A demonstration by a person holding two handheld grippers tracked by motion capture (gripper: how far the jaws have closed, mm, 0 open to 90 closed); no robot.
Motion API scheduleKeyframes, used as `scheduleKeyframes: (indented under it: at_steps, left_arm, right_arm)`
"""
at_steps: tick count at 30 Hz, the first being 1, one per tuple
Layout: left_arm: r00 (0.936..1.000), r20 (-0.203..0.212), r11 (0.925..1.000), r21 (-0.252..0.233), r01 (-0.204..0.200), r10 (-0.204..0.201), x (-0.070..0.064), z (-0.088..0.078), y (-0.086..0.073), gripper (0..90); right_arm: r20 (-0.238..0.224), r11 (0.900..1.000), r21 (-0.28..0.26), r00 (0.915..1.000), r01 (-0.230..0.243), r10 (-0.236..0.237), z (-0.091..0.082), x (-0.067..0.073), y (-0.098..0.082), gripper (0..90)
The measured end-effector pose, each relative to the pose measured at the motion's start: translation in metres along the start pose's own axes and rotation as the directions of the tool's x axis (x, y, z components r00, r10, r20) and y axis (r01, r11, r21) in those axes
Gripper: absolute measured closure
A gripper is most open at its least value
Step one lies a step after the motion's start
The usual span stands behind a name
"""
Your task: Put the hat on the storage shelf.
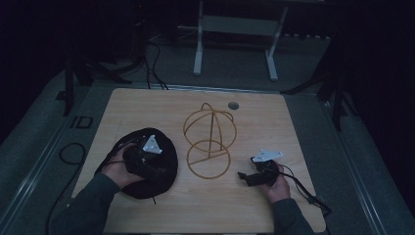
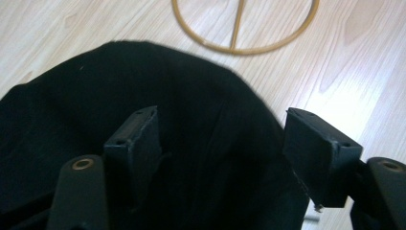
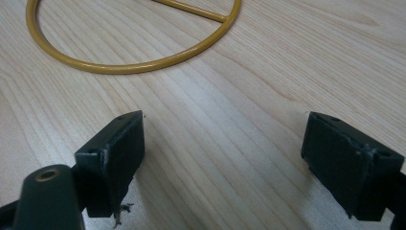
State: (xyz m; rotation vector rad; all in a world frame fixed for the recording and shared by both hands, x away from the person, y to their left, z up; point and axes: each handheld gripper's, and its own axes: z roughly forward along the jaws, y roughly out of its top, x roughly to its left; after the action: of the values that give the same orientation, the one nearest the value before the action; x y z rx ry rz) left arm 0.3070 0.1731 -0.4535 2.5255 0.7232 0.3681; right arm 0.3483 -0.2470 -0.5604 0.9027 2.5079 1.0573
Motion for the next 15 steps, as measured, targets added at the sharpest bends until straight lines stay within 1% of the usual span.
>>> scheduleKeyframes:
  at_steps: [1,3,7,9,12,15]
  left_arm:
    - [0.9999,-0.007,1.0000,0.007,-0.007,0.007,0.001,-0.001,-0.001,26.3]
    - [0.9998,-0.002,0.9997,0.015,-0.017,0.017,0.003,-0.004,-0.002,24.9]
    - [0.9992,0.033,0.9994,0.023,-0.024,0.023,0.010,-0.004,-0.004,24.5]
    - [0.9986,0.042,0.9989,0.033,-0.034,0.032,0.013,-0.005,-0.005,24.5]
    - [0.9976,0.049,0.9977,0.045,-0.051,0.049,0.015,-0.005,-0.004,24.3]
    - [0.9970,0.039,0.9955,0.064,-0.069,0.067,0.016,-0.006,-0.003,24.1]
  right_arm:
    - [0.000,1.000,0.000,1.0000,0.001,-0.001,0.000,0.000,0.000,14.6]
    - [-0.001,1.000,0.000,1.0000,0.001,-0.001,0.000,0.000,0.000,14.6]
    - [-0.001,1.000,0.000,1.0000,0.001,-0.001,0.001,0.000,0.001,14.6]
    - [-0.001,1.000,0.000,1.0000,0.001,-0.001,0.001,0.000,0.001,14.6]
    - [-0.001,1.000,0.000,1.0000,0.001,-0.001,0.001,0.000,0.001,14.6]
    - [-0.002,1.000,0.001,1.0000,0.000,0.000,0.001,0.000,0.001,14.6]
